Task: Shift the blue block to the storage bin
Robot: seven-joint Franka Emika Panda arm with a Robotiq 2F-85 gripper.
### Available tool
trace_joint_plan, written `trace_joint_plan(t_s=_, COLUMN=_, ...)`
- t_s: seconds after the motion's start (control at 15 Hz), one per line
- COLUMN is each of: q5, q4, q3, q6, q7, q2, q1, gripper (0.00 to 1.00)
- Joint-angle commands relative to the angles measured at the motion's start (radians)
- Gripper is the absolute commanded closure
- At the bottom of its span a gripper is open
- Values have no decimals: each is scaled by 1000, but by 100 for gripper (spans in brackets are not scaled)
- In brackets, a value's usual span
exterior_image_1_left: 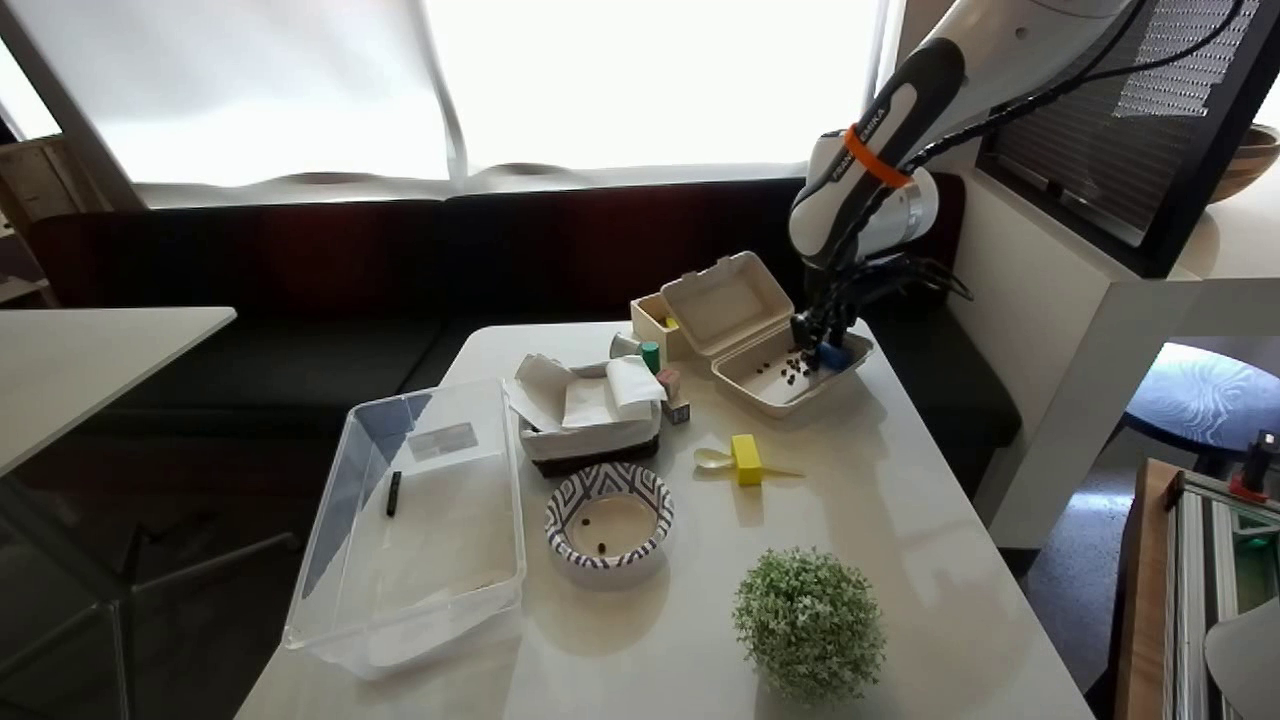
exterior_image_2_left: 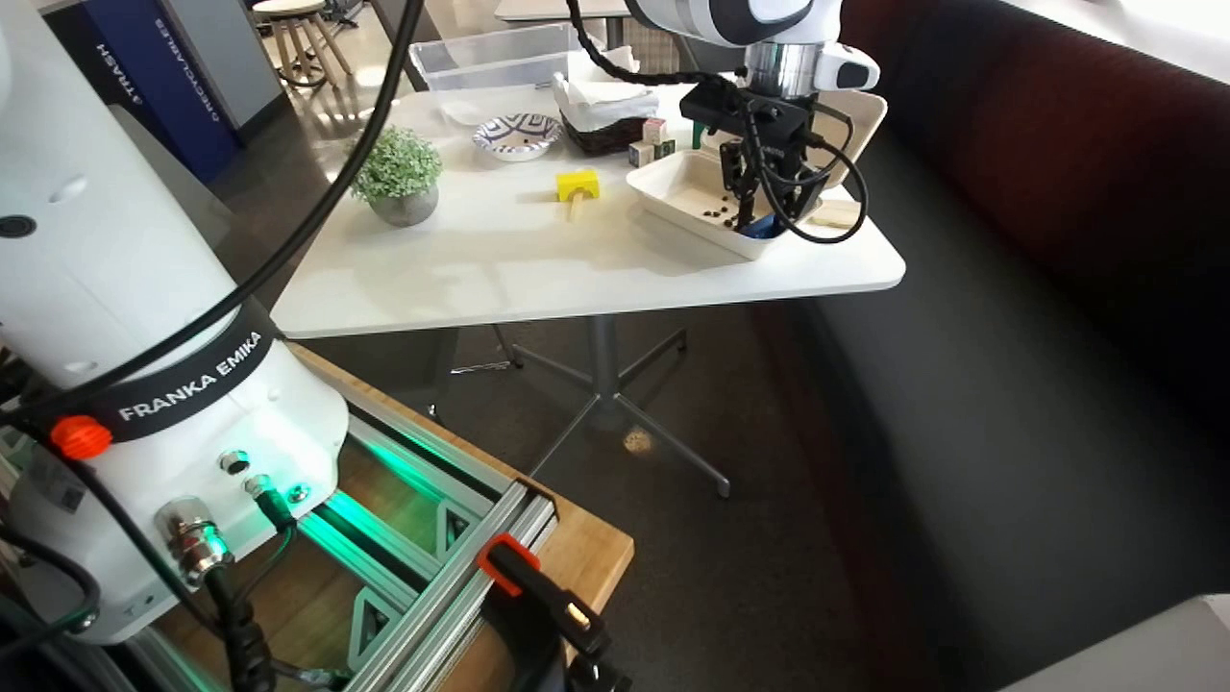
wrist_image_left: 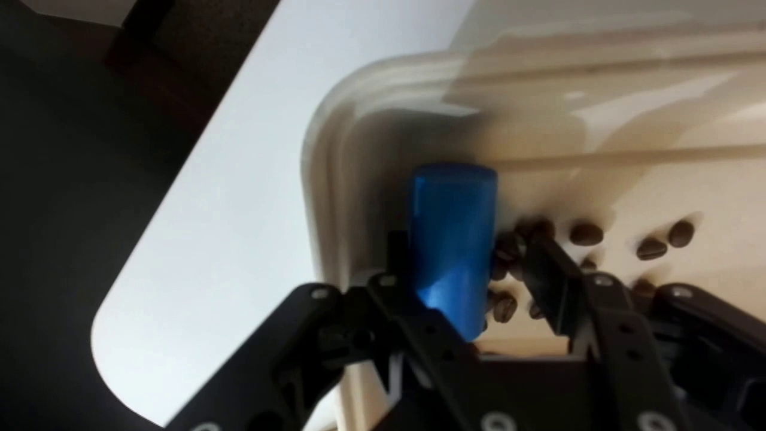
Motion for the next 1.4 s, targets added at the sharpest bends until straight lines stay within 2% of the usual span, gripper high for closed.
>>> trace_joint_plan(t_s=0.0, q5=5, q4=18, q3=19, q6=11, q7=8, q2=26, q1=-16, gripper=71)
trace_joint_plan(t_s=0.13, q5=5, q4=18, q3=20, q6=11, q7=7, q2=18, q1=-17, gripper=83)
trace_joint_plan(t_s=0.2, q5=5, q4=19, q3=19, q6=10, q7=8, q2=14, q1=-17, gripper=82)
trace_joint_plan(t_s=0.27, q5=5, q4=19, q3=19, q6=8, q7=9, q2=11, q1=-17, gripper=76)
trace_joint_plan(t_s=0.4, q5=6, q4=20, q3=20, q6=8, q7=8, q2=7, q1=-19, gripper=76)
trace_joint_plan(t_s=0.53, q5=6, q4=17, q3=19, q6=7, q7=8, q2=1, q1=-20, gripper=80)
trace_joint_plan(t_s=0.67, q5=4, q4=9, q3=18, q6=-3, q7=10, q2=-13, q1=-18, gripper=92)
trace_joint_plan(t_s=1.07, q5=12, q4=-88, q3=39, q6=-8, q7=-12, q2=-162, q1=-11, gripper=92)
trace_joint_plan(t_s=1.33, q5=28, q4=-164, q3=69, q6=-73, q7=-63, q2=-301, q1=-5, gripper=92)
